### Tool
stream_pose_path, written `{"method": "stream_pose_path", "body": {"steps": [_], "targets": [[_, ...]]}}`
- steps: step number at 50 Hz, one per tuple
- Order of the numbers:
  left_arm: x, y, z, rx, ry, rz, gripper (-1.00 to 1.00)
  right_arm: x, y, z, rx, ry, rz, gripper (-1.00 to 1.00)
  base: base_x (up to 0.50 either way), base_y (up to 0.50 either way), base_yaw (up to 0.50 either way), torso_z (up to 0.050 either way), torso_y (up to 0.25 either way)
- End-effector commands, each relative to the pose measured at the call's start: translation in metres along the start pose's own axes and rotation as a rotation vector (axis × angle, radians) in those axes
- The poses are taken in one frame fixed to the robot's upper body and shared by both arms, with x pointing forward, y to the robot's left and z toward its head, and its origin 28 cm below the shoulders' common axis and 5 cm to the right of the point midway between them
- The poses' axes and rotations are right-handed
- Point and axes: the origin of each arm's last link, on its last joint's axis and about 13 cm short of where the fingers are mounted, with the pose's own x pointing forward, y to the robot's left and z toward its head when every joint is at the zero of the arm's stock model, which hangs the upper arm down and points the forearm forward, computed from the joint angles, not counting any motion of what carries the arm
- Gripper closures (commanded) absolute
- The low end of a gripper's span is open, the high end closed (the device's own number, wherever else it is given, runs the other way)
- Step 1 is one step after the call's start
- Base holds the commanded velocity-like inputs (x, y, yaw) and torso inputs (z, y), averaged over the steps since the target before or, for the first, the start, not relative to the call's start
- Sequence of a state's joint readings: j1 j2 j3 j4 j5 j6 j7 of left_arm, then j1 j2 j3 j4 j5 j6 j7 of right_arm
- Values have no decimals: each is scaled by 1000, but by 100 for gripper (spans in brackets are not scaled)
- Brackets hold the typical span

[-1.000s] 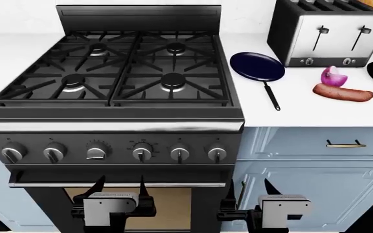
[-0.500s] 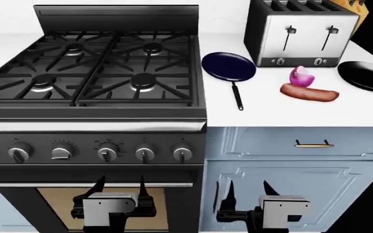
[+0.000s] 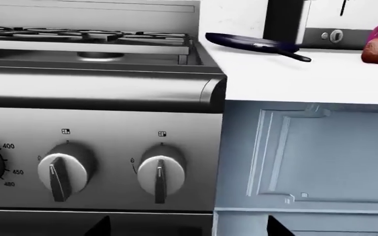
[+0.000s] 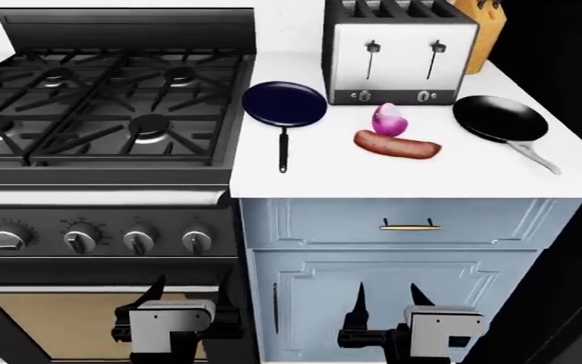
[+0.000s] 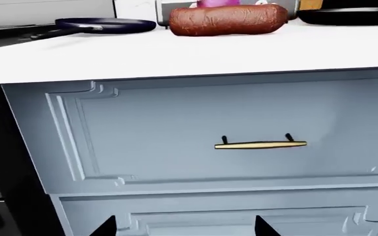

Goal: Place both pans onto different burners. Then place the onion and the salami on different pans.

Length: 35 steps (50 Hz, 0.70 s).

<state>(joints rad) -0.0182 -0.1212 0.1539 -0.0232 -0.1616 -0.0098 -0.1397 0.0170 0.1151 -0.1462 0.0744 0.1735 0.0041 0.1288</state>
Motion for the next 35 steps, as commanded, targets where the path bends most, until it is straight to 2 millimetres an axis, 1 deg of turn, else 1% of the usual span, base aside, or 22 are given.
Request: {"method": "stream_pose_path", "body": {"steps": [1,9,20,27,31,33,35], "targets": [[-1,-1,1,-3,11,-3,-100,0,0,0,0,2,2,-100,0,-500,0,50,4],[-1,-1,1,-7,14,-1,-100,0,0,-1,1,7,-2,-100,0,-500,0,0,0],[-3,0,8,-49,18,-3,-100,0,-1,0,-1,3,-5,-100,0,-500,0,0,0],[0,7,14,-55,73,46,-100,-2,-2,5,-32,-4,-9,-100,0,-500,0,0,0],[-5,14,35,-55,163,3,-100,-3,-5,21,-46,24,-3,-100,0,0,0,0,0],[-10,19,53,-42,190,-28,-100,-7,-7,35,-62,37,15,-100,0,0,0,0,0],[-17,23,77,-29,214,-55,-100,-13,-9,51,-95,55,44,-100,0,0,0,0,0]]}}
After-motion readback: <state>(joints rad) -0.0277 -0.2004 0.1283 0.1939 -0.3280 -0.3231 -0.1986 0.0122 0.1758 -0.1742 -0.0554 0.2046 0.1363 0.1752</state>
